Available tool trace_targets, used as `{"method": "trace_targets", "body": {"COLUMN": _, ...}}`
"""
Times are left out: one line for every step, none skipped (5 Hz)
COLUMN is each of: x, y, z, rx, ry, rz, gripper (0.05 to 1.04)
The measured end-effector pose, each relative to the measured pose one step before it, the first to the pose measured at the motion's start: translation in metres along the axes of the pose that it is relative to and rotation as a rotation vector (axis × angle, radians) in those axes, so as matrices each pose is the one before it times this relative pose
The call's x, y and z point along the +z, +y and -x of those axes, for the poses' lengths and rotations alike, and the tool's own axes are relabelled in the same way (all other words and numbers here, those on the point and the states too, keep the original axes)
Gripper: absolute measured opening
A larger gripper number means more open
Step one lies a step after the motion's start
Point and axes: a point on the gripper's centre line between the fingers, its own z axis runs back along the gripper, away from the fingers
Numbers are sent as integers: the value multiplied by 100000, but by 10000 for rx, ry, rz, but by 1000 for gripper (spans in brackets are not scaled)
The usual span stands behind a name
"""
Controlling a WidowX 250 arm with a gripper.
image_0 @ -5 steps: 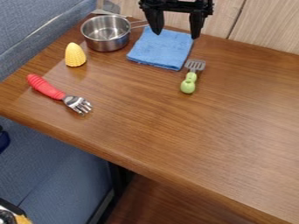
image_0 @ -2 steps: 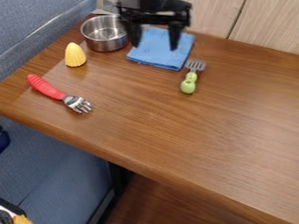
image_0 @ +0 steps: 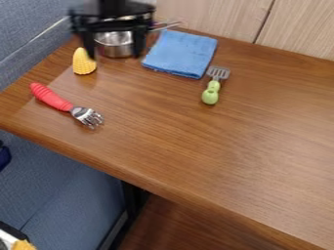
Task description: Moved the red fork from the left to the right side of the table
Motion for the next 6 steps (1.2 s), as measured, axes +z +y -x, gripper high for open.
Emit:
{"method": "trace_targets", "body": {"x": -1421, "y": 3938, "z": 11, "rx": 2409, "ry": 292, "rz": -750, "gripper": 999}}
{"method": "trace_targets", "body": {"x": -1073, "y": 1780, "z": 54, "rx": 2189, "ry": 177, "rz": -543, "gripper": 999}}
{"method": "trace_targets", "body": {"x": -3226, "y": 1767, "z": -199, "rx": 1166, "ry": 634, "rz": -639, "gripper": 999}}
{"method": "trace_targets", "body": {"x": -1681, "y": -306, "z": 31, "rx": 179, "ry": 244, "rz": -87, "gripper": 999}}
{"method": "trace_targets", "body": {"x": -1111, "y": -333, "z": -116, "rx": -17, "ry": 13, "rz": -6, "gripper": 998}}
{"method": "trace_targets", "body": {"x": -305, "y": -522, "z": -171, "rx": -64, "ry": -214, "rz": 396, "gripper": 948}}
